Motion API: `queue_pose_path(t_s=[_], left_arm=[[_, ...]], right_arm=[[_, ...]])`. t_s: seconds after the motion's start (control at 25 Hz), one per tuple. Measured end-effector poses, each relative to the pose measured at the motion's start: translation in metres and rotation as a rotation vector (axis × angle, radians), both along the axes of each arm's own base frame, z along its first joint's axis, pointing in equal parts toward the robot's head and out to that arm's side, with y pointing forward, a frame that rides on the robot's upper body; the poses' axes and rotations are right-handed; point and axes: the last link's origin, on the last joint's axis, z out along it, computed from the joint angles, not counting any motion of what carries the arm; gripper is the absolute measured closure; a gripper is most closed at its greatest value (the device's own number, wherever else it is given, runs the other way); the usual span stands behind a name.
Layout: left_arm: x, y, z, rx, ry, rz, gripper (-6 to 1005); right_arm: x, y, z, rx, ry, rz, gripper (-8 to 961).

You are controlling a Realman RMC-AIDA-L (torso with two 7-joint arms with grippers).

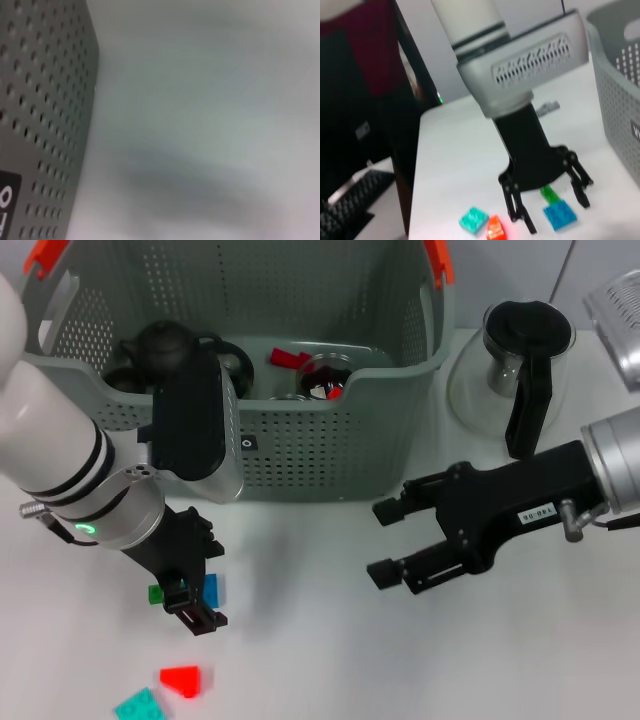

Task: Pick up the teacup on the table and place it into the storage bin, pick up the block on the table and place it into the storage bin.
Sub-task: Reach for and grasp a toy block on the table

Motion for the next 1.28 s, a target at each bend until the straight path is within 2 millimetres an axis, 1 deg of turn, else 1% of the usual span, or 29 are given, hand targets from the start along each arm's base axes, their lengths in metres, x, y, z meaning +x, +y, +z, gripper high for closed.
queue_pose_path(t_s=[0.24, 0.48, 0.76, 1.28], left_arm=[[-0.003, 0.000, -0.004, -0.002, 0.011, 0.000, 129], [-0.010, 0.002, -0.002, 0.019, 0.038, 0.003, 129], [-0.012, 0.005, -0.002, 0.032, 0.055, -0.004, 128], [-0.013, 0.004, -0.006, 0.026, 0.075, -0.020, 165]], right_arm=[[-0.001, 0.002, -0.007, -0.005, -0.056, 0.015, 100], [-0.004, 0.002, -0.011, -0.005, -0.056, 0.020, 101], [-0.006, 0.003, -0.011, -0.002, -0.046, 0.019, 101], [-0.009, 0.003, -0.011, 0.001, -0.028, 0.018, 99]])
